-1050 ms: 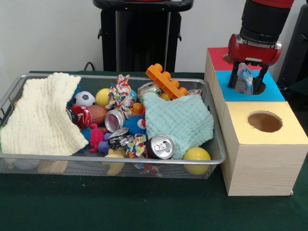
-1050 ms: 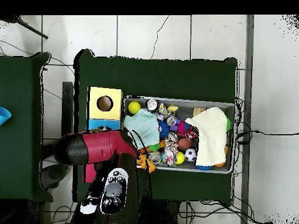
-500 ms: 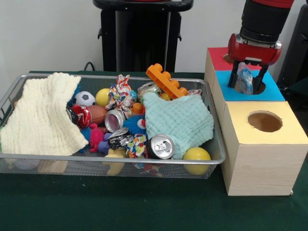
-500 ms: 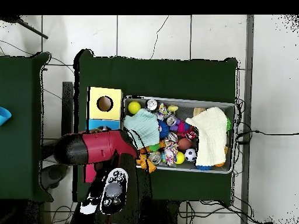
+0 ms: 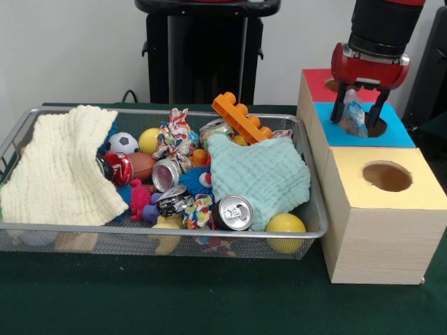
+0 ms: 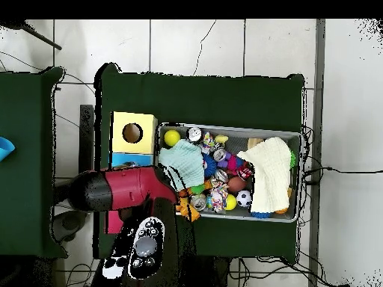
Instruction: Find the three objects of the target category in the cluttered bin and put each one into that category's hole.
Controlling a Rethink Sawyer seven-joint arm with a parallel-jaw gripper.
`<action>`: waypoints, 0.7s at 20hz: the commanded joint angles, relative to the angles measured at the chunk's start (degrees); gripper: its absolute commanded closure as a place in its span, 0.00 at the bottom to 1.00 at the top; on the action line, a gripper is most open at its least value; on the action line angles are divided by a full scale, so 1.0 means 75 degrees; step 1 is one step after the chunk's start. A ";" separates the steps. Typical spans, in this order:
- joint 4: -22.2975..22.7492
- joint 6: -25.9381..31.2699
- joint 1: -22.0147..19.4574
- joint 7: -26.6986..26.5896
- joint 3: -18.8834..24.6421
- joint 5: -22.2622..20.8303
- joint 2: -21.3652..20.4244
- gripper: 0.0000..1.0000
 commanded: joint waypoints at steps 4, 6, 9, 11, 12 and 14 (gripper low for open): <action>0.0274 0.1237 -0.0470 0.0053 0.0005 -0.0452 -0.0103 0.00; 0.0288 0.1296 -0.0476 0.0047 0.0029 -0.0462 -0.0162 0.00; 0.0323 0.1402 -0.0483 0.0035 0.0058 -0.0469 -0.0263 0.00; 0.0317 0.1407 -0.0509 0.0045 0.0082 -0.0473 -0.0257 0.00; 0.0331 0.1381 -0.0521 0.0047 0.0094 -0.0482 -0.0257 0.00; 0.0341 0.1375 -0.0529 0.0075 0.0106 -0.0478 -0.0262 0.00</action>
